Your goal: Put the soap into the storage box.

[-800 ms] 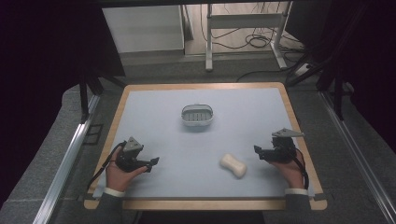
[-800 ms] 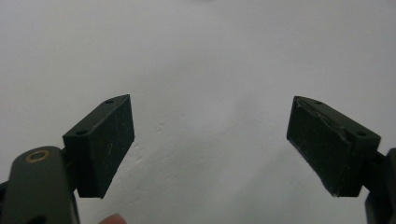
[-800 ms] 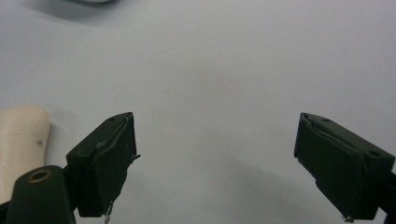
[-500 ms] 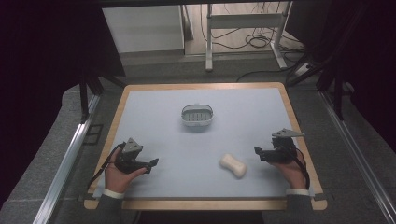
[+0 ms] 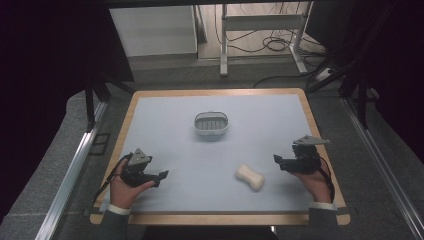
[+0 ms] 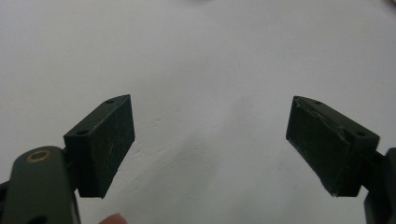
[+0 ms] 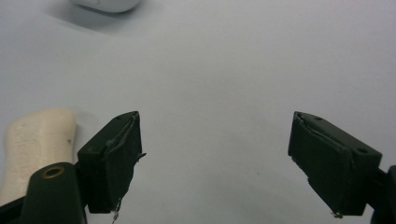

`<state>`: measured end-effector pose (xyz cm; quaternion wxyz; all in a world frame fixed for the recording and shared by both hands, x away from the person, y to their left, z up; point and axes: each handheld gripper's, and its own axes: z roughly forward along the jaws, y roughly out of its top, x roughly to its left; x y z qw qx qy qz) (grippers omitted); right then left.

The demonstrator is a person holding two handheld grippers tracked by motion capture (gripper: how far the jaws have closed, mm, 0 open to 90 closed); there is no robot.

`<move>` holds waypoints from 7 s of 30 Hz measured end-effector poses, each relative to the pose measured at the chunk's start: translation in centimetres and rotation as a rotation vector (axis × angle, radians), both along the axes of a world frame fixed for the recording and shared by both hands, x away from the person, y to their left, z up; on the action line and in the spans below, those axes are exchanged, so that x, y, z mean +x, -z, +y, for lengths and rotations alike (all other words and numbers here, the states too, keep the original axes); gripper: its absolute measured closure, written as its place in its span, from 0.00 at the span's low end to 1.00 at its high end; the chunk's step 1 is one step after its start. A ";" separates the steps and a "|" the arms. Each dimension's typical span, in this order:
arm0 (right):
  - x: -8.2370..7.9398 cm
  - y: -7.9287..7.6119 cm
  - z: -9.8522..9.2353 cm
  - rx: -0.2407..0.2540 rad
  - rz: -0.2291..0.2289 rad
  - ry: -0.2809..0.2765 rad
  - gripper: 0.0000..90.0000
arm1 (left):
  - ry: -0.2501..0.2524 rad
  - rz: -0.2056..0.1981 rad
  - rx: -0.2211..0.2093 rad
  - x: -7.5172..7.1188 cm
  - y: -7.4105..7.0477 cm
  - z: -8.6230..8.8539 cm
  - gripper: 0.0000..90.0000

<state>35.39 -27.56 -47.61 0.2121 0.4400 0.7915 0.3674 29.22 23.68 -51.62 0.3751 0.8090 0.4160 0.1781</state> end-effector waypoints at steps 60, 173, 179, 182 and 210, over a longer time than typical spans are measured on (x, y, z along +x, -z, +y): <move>-1.1 -0.2 10.8 -0.276 0.323 -0.307 0.28 | -0.009 0.036 0.004 -0.4 0.6 0.2 0.18; 12.6 -5.4 17.3 -0.349 0.303 -0.454 0.54 | -0.011 0.028 -0.009 -0.6 0.2 0.5 0.18; 13.5 -5.6 17.6 -0.355 0.295 -0.460 0.54 | -0.008 0.028 -0.006 -0.6 0.3 0.4 0.18; 14.0 -5.6 17.8 -0.341 0.289 -0.472 0.54 | -0.008 0.028 -0.006 -0.6 0.3 0.4 0.18; 16.4 -4.7 20.7 -0.373 0.243 -0.538 0.54 | 0.000 0.036 0.006 -0.5 0.4 0.4 0.18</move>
